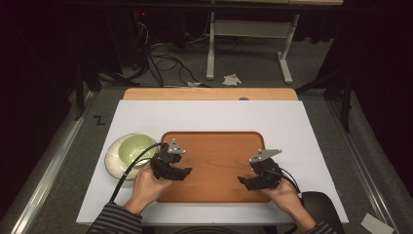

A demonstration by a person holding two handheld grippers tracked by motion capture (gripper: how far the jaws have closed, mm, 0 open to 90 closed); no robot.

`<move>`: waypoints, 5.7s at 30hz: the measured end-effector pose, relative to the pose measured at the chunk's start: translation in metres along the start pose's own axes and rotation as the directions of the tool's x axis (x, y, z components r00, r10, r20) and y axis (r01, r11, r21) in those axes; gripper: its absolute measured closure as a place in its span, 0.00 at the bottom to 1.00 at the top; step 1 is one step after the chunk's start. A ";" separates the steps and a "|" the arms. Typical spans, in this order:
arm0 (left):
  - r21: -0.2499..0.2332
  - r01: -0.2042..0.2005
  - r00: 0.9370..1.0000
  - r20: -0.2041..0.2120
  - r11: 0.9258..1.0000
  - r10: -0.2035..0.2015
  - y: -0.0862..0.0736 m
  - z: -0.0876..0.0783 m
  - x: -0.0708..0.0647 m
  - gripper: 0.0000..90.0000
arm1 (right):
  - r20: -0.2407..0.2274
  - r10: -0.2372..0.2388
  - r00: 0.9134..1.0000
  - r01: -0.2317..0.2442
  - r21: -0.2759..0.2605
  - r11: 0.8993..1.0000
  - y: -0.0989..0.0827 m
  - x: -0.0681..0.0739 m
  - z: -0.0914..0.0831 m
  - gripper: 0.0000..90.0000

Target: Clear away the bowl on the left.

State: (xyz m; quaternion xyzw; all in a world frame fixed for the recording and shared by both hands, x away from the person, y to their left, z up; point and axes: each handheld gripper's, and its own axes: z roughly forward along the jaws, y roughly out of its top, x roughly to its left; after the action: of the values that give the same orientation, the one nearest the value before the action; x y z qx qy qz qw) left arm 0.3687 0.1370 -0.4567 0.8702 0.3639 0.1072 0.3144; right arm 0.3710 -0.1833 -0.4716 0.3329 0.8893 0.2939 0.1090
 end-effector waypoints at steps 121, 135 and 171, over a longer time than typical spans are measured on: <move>-0.210 0.341 0.915 -0.149 0.916 -0.375 -0.039 -0.068 0.086 0.39 | -0.084 0.031 0.996 -0.030 0.004 1.000 0.009 -0.024 0.007 0.30; -0.177 0.394 0.878 -0.218 0.902 -0.426 -0.050 -0.071 0.104 0.41 | -0.101 0.029 0.994 -0.028 0.015 0.999 0.008 -0.024 0.009 0.31; -0.110 0.584 0.765 -0.258 0.804 -0.590 -0.076 -0.064 0.143 0.43 | -0.109 0.018 0.994 -0.014 0.029 0.999 0.008 -0.023 0.011 0.32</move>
State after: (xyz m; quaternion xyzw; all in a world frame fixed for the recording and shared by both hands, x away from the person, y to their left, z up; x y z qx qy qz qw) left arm 0.4007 0.3084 -0.4605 0.6849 0.6570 0.1296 0.2873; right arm 0.3970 -0.1886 -0.4760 0.3248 0.8954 0.3000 0.0529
